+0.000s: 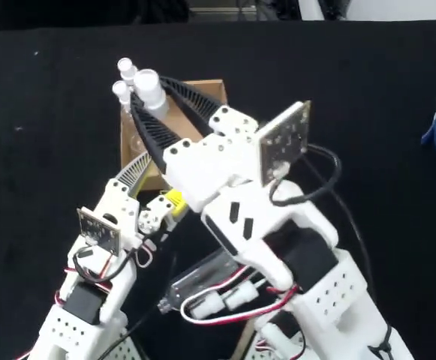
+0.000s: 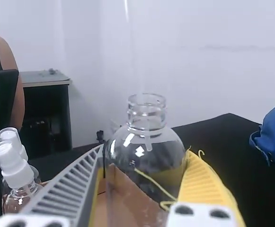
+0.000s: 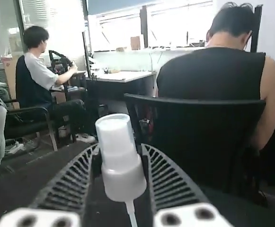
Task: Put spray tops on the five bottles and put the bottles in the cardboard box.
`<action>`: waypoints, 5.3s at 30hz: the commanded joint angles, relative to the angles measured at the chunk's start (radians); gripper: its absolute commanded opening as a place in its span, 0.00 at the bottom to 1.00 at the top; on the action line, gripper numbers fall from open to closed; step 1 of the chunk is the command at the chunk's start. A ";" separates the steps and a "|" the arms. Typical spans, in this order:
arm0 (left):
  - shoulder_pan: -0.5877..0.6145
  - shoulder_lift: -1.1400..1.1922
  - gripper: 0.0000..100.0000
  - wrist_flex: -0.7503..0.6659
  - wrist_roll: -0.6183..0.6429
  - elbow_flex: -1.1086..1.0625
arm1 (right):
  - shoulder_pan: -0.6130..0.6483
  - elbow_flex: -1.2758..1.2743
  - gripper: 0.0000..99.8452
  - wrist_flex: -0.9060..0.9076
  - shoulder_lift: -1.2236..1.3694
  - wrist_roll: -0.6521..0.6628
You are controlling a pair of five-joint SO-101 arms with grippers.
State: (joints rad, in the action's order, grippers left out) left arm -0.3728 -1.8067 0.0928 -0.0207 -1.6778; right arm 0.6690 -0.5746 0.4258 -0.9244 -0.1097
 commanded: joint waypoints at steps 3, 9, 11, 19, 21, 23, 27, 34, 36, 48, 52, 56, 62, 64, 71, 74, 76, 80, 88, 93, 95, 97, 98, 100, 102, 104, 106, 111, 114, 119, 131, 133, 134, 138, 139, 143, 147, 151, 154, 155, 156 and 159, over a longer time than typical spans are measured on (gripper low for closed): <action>-0.007 -0.009 0.03 -0.005 -0.008 -0.021 | -0.029 -0.065 0.01 0.038 -0.094 0.009; -0.007 -0.009 0.03 -0.002 -0.008 -0.021 | -0.029 -0.071 0.02 0.201 -0.111 0.014; -0.007 -0.009 0.03 -0.003 -0.008 -0.021 | -0.026 -0.070 0.05 0.227 -0.111 0.014; -0.007 -0.009 0.03 0.000 -0.008 -0.021 | 0.003 -0.035 0.14 0.264 -0.113 0.008; -0.007 -0.009 0.03 0.000 -0.008 -0.021 | 0.015 0.004 0.12 0.278 -0.113 0.014; -0.007 -0.009 0.03 0.000 -0.008 -0.021 | 0.034 0.053 0.11 0.328 -0.111 0.014; -0.005 -0.009 0.03 0.000 -0.008 -0.021 | 0.028 0.174 0.11 0.402 -0.111 0.015; -0.001 -0.009 0.03 0.081 -0.008 -0.021 | -0.295 0.242 0.11 0.454 -0.113 0.012; -0.001 -0.009 0.03 0.112 -0.006 -0.019 | -0.394 0.191 0.11 0.446 -0.113 0.011; 0.150 -0.009 0.03 0.124 0.000 -0.016 | -0.578 -0.285 0.02 0.302 -0.111 -0.078; 0.162 -0.002 0.03 0.124 -0.008 -0.015 | -0.580 -0.470 0.01 0.106 -0.111 -0.112; 0.200 -0.002 0.03 0.226 -0.002 0.062 | -0.595 -0.621 0.01 -0.049 -0.111 -0.112; 0.245 0.000 0.03 0.311 -0.008 0.145 | -0.594 -0.707 0.01 -0.163 -0.105 -0.107; 0.268 0.002 0.03 0.284 -0.008 0.139 | -0.591 -0.711 0.01 -0.160 -0.105 -0.109; 0.282 0.028 0.03 0.149 -0.008 0.111 | -0.476 -0.737 0.01 -0.155 -0.105 -0.104; 0.283 0.117 0.03 0.107 -0.008 0.136 | -0.463 -0.739 0.01 -0.155 -0.105 -0.104; 0.280 0.195 0.03 0.058 -0.008 0.162 | -0.463 -0.740 0.01 -0.155 -0.105 -0.104; 0.283 0.370 0.03 -0.091 -0.008 0.222 | -0.463 -0.740 0.01 -0.155 -0.105 -0.104; 0.283 0.738 0.03 -0.397 -0.008 0.280 | -0.463 -0.742 0.01 -0.155 -0.105 -0.104; 0.283 0.905 0.03 -0.586 -0.008 0.291 | -0.463 -0.742 0.01 -0.155 -0.105 -0.104; 0.309 0.950 0.03 -0.655 -0.008 0.280 | -0.463 -0.742 0.01 -0.153 -0.105 -0.104; 0.340 0.985 0.03 -0.692 -0.008 0.282 | -0.463 -0.742 0.01 -0.153 -0.105 -0.104; 0.354 1.000 0.03 -0.697 -0.008 0.283 | -0.463 -0.742 0.01 -0.153 -0.105 -0.104; 0.371 1.028 0.03 -0.695 -0.008 0.286 | -0.463 -0.742 0.01 -0.153 -0.105 -0.104; 0.374 1.053 0.03 -0.695 -0.008 0.282 | -0.463 -0.742 0.01 -0.155 -0.105 -0.104; 0.371 1.077 0.03 -0.700 -0.008 0.282 | -0.463 -0.742 0.01 -0.157 -0.105 -0.104; 0.371 1.086 0.03 -0.701 -0.008 0.289 | -0.463 -0.742 0.01 -0.157 -0.104 -0.104; 0.372 1.103 0.03 -0.701 -0.008 0.288 | -0.463 -0.743 0.01 -0.155 -0.104 -0.104; 0.375 1.103 0.03 -0.701 -0.008 0.283 | -0.463 -0.743 0.01 -0.155 -0.104 -0.104; 0.371 1.102 0.03 -0.701 -0.002 0.303 | -0.463 -0.743 0.01 -0.155 -0.104 -0.104; 0.367 1.105 0.03 -0.701 0.000 0.328 | -0.463 -0.743 0.01 -0.155 -0.104 -0.104; 0.367 1.105 0.03 -0.703 0.000 0.321 | -0.463 -0.743 0.01 -0.155 -0.104 -0.104; 0.367 1.105 0.03 -0.703 0.000 0.320 | -0.463 -0.743 0.01 -0.155 -0.104 -0.104; 0.367 1.105 0.03 -0.703 0.002 0.321 | -0.463 -0.743 0.01 -0.155 -0.104 -0.104; 0.367 1.105 0.03 -0.703 0.002 0.321 | -0.463 -0.743 0.01 -0.155 -0.104 -0.104; 0.367 1.105 0.03 -0.703 0.002 0.311 | -0.465 -0.743 0.01 -0.155 -0.104 -0.104; 0.369 1.105 0.03 -0.703 0.074 0.308 | -0.466 -0.743 0.01 -0.155 -0.104 -0.104; 0.372 1.105 0.03 -0.701 0.091 0.306 | -0.466 -0.743 0.01 -0.153 -0.104 -0.104; 0.375 1.105 0.03 -0.695 0.091 0.303 | -0.466 -0.743 0.01 -0.153 -0.104 -0.104; 0.375 1.106 0.03 -0.700 0.091 0.294 | -0.466 -0.743 0.01 -0.153 -0.104 -0.104; 0.372 1.111 0.03 -0.701 0.091 0.291 | -0.466 -0.743 0.01 -0.153 -0.104 -0.104; 0.372 1.140 0.03 -0.701 0.091 0.291 | -0.465 -0.745 0.01 -0.153 -0.104 -0.104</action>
State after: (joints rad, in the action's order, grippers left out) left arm -0.0107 -0.6866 -0.5869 0.0575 -1.4016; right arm 0.1887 -1.3218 0.3000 -1.0180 -0.2110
